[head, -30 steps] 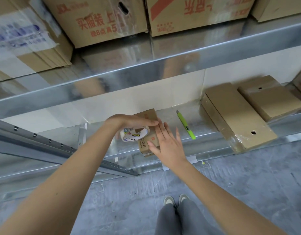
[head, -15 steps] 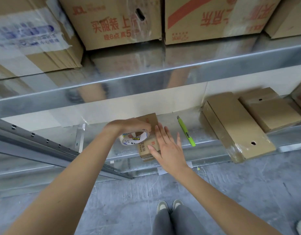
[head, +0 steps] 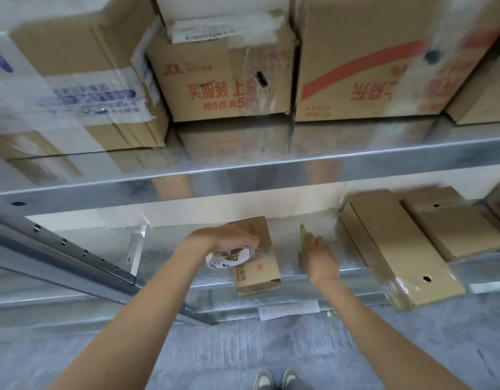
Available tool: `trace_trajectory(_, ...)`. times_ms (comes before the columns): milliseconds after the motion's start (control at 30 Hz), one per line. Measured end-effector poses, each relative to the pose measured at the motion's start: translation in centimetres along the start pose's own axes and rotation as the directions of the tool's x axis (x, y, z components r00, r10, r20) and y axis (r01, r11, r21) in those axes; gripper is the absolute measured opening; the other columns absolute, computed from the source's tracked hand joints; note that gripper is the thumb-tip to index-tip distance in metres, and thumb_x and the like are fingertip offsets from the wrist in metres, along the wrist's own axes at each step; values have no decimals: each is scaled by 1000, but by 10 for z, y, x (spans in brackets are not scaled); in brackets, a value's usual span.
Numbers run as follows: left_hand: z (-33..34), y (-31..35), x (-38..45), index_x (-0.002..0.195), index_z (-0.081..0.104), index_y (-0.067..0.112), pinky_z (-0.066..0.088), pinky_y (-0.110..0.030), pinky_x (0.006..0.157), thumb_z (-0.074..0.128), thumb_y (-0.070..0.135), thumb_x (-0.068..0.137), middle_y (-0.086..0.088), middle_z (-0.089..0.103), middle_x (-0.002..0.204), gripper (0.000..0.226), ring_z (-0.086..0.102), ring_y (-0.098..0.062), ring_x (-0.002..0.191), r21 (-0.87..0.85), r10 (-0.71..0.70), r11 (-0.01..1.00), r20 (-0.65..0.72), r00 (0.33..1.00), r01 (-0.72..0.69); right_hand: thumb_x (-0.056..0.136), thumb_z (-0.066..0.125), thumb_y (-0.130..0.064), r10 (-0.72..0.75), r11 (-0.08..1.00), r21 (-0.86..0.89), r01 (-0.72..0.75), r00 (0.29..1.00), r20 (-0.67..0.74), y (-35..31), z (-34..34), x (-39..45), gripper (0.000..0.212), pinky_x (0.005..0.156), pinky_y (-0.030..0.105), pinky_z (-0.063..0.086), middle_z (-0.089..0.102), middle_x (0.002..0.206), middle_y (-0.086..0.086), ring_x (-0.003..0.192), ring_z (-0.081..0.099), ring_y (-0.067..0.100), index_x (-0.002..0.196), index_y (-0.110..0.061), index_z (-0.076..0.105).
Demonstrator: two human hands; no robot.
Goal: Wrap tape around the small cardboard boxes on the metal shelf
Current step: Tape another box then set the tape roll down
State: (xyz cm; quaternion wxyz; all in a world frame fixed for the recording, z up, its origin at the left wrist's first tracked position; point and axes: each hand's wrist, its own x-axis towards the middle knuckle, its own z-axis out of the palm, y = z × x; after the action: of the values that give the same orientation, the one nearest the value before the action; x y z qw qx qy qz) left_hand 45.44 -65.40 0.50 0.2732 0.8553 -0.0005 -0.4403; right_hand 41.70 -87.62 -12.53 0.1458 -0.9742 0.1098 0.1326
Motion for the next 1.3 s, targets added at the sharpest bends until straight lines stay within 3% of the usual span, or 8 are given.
trace_trajectory(133,1,1,-2,74,62,23,37,-35,73,57,47,62,-1,61,82,27,48,-21,73,-4,12,1000,-3,1000,-12,97,37,-1,-18,998,-66,21,999,37,-5,0,5,48,78,37,48,45,130,15,105,59,32,144,-5,29)
trace_trajectory(233,2,1,-3,74,60,22,36,-36,73,56,45,63,-1,59,82,25,46,-20,73,-6,27,1000,2,1000,-27,99,38,-6,-1,948,318,-8,1000,27,-14,-19,-7,29,71,34,42,57,111,22,89,57,32,126,3,43)
trace_trajectory(300,2,0,-3,76,59,22,35,-36,73,56,44,64,-1,58,82,25,45,-20,73,-9,31,999,6,1000,-31,99,39,-6,11,816,577,-30,999,36,-22,-39,-28,22,54,30,36,56,78,13,60,50,23,117,0,51)
trace_trajectory(400,1,0,-3,78,59,22,35,-35,73,55,45,65,-1,57,84,27,45,-19,75,-17,46,999,20,999,-46,101,43,-10,-89,533,815,-228,942,323,-29,-65,-63,18,35,15,25,43,59,3,33,32,8,108,-15,59)
trace_trajectory(500,2,1,-2,79,59,22,34,-35,73,54,45,64,-1,56,84,28,43,-19,75,-18,50,999,16,999,-50,100,47,-14,-145,620,736,-271,882,448,-38,-81,-87,17,35,11,20,46,57,7,29,26,8,103,-17,63)
trace_trajectory(667,2,0,-2,80,57,23,34,-35,75,55,46,63,0,55,85,28,43,-19,77,-16,45,999,12,999,-45,98,47,-13,-56,737,637,-225,919,389,-53,-85,-92,24,37,12,20,43,58,8,32,24,10,107,4,62)
trace_trajectory(1033,4,5,-7,76,54,19,33,-35,74,56,43,61,-2,50,83,28,41,-20,77,-15,46,999,5,999,-46,99,46,-13,-58,745,627,-227,914,401,-60,-82,-86,26,37,15,20,44,61,10,39,25,13,103,8,60)
trace_trajectory(1300,4,6,-9,80,54,18,33,-35,75,55,42,68,-3,50,85,27,40,-20,78,-19,49,999,13,999,-48,99,46,-14,-104,827,555,-93,944,313,-64,-79,-87,27,34,15,26,46,60,9,38,31,15,88,5,63)
